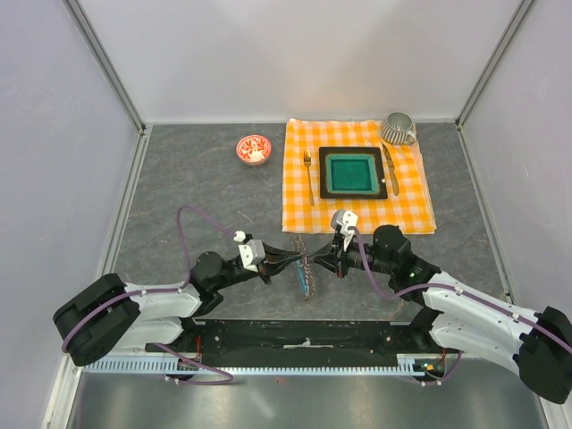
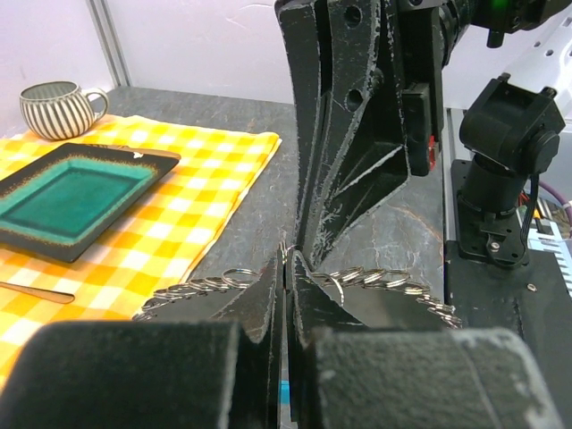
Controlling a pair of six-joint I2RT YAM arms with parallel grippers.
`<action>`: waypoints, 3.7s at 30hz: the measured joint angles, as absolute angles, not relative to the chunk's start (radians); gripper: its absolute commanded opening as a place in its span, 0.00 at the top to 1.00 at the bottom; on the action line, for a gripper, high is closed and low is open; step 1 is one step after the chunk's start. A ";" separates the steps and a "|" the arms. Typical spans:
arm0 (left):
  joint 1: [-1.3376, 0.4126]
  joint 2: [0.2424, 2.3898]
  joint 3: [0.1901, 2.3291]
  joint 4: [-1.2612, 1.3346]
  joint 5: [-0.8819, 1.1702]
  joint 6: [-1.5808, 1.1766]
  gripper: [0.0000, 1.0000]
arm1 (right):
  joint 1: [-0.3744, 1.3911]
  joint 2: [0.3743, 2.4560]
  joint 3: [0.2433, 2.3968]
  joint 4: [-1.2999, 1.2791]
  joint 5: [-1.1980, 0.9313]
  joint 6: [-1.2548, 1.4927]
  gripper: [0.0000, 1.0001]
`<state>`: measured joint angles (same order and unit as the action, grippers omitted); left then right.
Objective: Put the keys on the keyring
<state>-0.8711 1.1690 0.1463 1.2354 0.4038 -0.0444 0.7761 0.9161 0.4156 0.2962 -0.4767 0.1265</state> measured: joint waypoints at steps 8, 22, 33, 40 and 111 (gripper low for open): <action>-0.871 1.174 0.146 1.237 0.398 -0.053 0.98 | 0.805 0.929 0.416 0.300 -0.473 0.121 1.00; -0.871 1.242 0.146 1.256 0.415 -0.100 0.98 | 0.847 0.963 0.416 0.284 -0.463 0.080 1.00; -0.873 1.263 0.146 1.258 0.420 -0.114 0.98 | 0.850 1.005 0.423 0.303 -0.476 0.075 1.00; -0.881 1.278 0.146 1.264 0.417 -0.117 0.98 | 0.851 1.035 0.423 0.326 -0.502 0.079 1.00; -0.912 1.190 0.142 1.255 0.430 -0.117 0.98 | 0.694 1.003 0.479 0.217 -0.726 0.021 0.63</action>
